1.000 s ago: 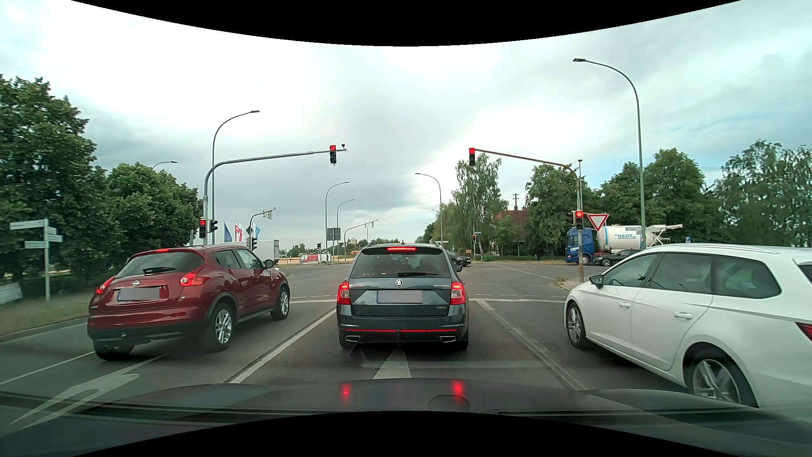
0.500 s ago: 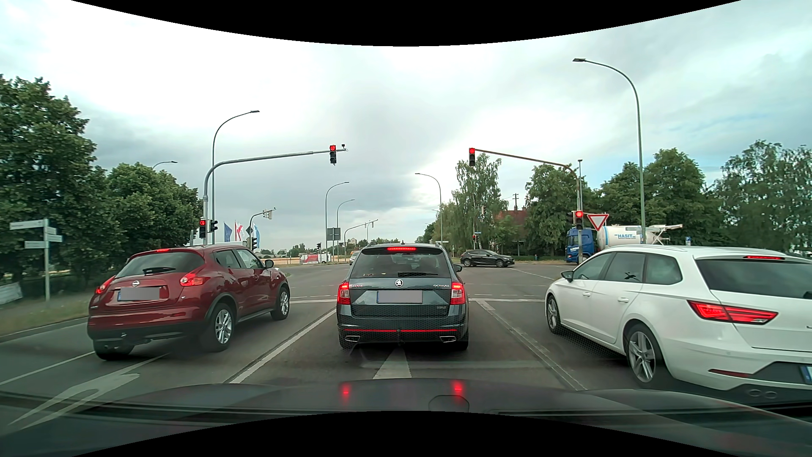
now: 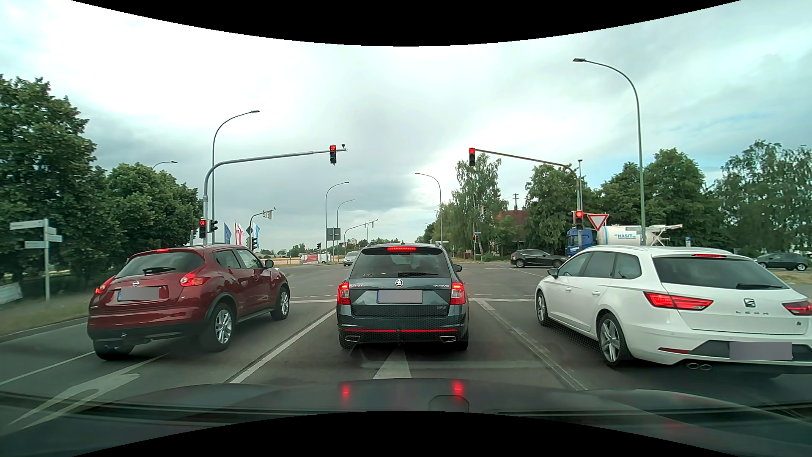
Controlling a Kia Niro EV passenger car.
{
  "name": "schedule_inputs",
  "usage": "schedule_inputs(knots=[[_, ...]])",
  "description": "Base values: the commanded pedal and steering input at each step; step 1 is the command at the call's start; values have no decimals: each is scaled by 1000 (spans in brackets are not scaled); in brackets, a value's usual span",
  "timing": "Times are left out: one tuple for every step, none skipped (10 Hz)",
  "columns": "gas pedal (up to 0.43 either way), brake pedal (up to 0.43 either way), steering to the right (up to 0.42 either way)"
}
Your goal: Follow the waypoints while adhering to traffic rules and regulations
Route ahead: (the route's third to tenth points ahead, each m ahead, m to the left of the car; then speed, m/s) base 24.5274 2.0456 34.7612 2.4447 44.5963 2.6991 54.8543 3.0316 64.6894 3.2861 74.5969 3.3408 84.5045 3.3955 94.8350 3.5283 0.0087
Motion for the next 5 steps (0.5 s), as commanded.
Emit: schedule_inputs(knots=[[0,226,3],[0,226,3],[0,226,3],[0,226,3],[0,226,3]])
